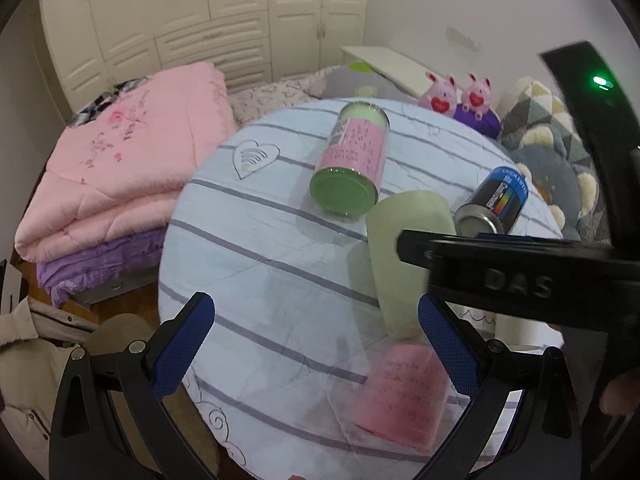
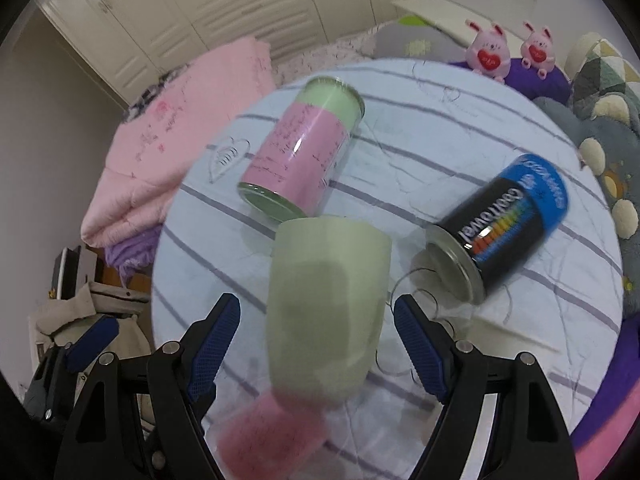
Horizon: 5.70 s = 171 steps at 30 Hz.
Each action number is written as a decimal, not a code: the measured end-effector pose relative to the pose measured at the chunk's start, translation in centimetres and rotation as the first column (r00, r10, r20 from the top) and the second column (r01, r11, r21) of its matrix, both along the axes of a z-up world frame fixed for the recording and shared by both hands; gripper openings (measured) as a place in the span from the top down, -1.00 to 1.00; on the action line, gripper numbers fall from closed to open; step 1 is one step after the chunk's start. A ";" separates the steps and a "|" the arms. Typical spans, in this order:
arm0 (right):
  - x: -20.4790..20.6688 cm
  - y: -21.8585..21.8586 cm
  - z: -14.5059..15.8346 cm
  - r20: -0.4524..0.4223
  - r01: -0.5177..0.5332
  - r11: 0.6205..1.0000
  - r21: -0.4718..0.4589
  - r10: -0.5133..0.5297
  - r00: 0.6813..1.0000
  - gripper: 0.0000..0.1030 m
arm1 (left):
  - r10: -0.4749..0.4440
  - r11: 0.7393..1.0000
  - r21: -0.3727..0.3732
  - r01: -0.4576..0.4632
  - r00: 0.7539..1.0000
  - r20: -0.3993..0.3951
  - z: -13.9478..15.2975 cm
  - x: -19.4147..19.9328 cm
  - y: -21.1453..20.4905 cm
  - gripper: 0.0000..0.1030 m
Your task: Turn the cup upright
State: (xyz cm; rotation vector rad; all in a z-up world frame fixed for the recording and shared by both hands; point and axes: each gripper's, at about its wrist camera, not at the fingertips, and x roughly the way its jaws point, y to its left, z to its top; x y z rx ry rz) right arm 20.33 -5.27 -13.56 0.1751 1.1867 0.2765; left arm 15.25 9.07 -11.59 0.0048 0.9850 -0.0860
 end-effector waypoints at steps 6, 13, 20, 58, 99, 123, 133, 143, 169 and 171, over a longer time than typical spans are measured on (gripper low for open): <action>2.4 0.4 -2.1 -0.077 0.007 1.000 -0.013 -0.008 0.997 -0.56 | -0.023 0.999 -0.024 0.022 0.999 -0.037 -0.9 1.3 0.4 -1.00; 3.2 0.1 -3.0 -0.111 -0.003 1.000 0.026 0.005 0.994 -0.58 | -0.050 0.997 -0.059 0.046 0.997 -0.067 -1.7 1.8 0.3 -1.00; 2.6 -0.3 -2.6 -0.056 -0.043 0.997 0.058 0.046 0.997 -0.57 | -0.072 0.996 -0.061 0.068 0.995 -0.069 -1.5 1.5 -0.5 -1.00; -3.0 -0.5 1.9 0.221 -0.095 0.977 -0.192 0.137 0.965 -0.60 | -0.012 0.999 -0.038 0.009 0.996 -0.084 -1.1 0.2 -2.4 -1.00; -18.0 -10.1 11.8 0.616 0.042 0.995 -0.094 0.025 0.787 -1.00 | 0.049 0.997 0.044 -0.068 0.942 0.332 8.9 -14.2 -8.8 -1.00; -20.5 -12.0 12.2 0.685 0.044 0.997 -0.064 0.012 0.729 -1.00 | 0.074 0.996 0.006 -0.085 0.895 0.440 9.4 -16.1 -10.8 -1.00; -20.2 -12.2 12.0 0.690 0.058 0.997 -0.043 -0.012 0.724 -1.00 | 0.080 0.995 0.013 -0.099 0.870 0.487 9.5 -16.3 -10.6 -1.00; -19.9 -12.2 11.5 0.683 0.064 0.997 -0.038 -0.021 0.730 -1.00 | 0.078 0.996 0.007 -0.094 0.864 0.497 9.1 -16.0 -10.8 -1.00; -19.5 -11.6 11.2 0.674 0.054 0.997 -0.053 -0.005 0.738 -1.00 | 0.079 0.996 0.002 -0.092 0.871 0.484 8.7 -15.6 -10.6 -1.00; -19.4 -11.6 11.2 0.674 0.052 0.997 -0.057 0.000 0.739 -1.00 | 0.081 0.995 0.004 -0.095 0.870 0.486 8.7 -15.6 -10.6 -1.00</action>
